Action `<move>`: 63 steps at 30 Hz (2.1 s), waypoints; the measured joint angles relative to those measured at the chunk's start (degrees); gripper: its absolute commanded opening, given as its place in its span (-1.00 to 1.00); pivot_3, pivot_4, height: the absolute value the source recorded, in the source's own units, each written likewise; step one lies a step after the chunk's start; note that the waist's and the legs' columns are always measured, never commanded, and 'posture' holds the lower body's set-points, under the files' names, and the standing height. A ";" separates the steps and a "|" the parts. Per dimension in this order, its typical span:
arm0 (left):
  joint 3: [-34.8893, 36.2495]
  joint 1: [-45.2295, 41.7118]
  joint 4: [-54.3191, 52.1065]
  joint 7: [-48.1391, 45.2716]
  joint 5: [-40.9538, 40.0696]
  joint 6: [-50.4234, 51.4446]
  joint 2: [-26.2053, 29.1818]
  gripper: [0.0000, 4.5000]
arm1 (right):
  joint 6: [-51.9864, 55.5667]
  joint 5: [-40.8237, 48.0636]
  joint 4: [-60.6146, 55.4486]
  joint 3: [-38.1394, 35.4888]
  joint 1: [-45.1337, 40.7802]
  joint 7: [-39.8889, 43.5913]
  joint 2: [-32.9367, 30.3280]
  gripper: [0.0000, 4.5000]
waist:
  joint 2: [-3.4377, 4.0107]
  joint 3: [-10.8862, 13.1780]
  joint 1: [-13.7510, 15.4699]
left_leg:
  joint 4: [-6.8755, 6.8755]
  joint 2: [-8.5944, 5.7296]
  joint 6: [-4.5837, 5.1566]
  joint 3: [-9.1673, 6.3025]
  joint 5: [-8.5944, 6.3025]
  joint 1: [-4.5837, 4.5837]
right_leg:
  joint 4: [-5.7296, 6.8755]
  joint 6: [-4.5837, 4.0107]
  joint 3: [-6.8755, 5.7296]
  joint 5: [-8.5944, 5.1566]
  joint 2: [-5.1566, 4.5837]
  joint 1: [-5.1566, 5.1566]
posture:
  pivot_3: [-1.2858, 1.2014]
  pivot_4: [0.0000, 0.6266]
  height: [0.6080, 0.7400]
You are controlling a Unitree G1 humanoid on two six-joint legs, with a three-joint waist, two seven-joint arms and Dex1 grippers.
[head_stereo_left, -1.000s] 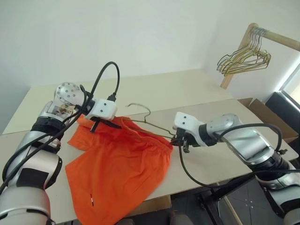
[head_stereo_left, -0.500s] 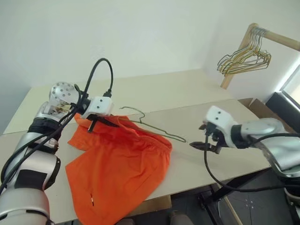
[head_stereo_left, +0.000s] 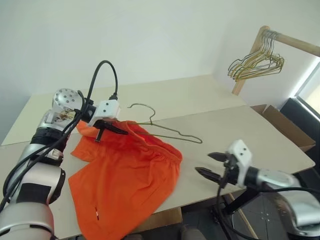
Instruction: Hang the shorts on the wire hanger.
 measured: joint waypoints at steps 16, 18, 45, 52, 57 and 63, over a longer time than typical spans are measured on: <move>0.12 0.10 -2.63 0.00 -0.18 1.87 0.97 -1.00 | -1.64 0.29 19.83 13.02 -11.63 -0.53 10.10 0.64 | 0.00 0.00 0.12 | 0.00 0.01 -0.06 -0.11 0.03 0.01 | 0.24 -0.02 -0.05 -0.01 0.11 -0.07 | -0.02 -1.00 1.00; 0.12 0.12 -3.07 0.00 -0.18 2.02 1.05 -1.00 | -1.64 0.37 21.34 13.13 -11.99 -0.14 10.31 0.29 | 0.00 0.00 0.17 | -0.01 0.02 -0.06 -0.12 0.03 0.00 | 0.33 -0.03 -0.06 -0.01 0.13 -0.08 | -0.01 -1.00 1.00; -7.24 3.18 -6.99 -0.01 -8.64 -0.18 10.55 -1.00 | 3.56 12.81 20.42 5.40 -14.76 7.95 -3.74 -0.99 | 0.00 0.01 0.58 | 0.01 -0.01 -0.02 -0.10 0.01 -0.04 | 0.28 -0.01 -0.08 -0.02 0.05 -0.04 | -0.01 -1.00 1.00; -8.01 4.29 -6.65 0.09 -8.00 -1.51 10.87 -1.00 | 3.55 13.17 22.60 5.69 -16.09 9.87 -5.70 -0.99 | 0.00 0.01 0.50 | 0.01 0.00 -0.01 -0.09 0.01 -0.04 | 0.27 -0.01 -0.08 -0.02 0.06 -0.05 | -0.01 -1.00 1.00; -7.49 4.34 -3.08 2.62 -0.07 -5.18 9.19 -1.00 | 3.49 13.47 22.27 5.99 -16.71 11.40 -7.19 -0.99 | 0.00 0.01 0.65 | 0.01 -0.01 -0.02 -0.08 0.01 -0.04 | 0.26 -0.01 -0.08 -0.02 0.06 -0.03 | -0.02 -1.00 1.00; -5.91 4.75 -2.51 4.11 3.47 -2.03 6.40 -1.00 | 2.31 13.20 20.48 6.04 -17.19 12.74 -9.53 -0.99 | -0.01 0.01 0.81 | 0.01 -0.01 0.00 -0.07 0.00 -0.08 | 0.24 0.00 -0.08 -0.03 0.06 -0.07 | -0.02 -1.00 1.00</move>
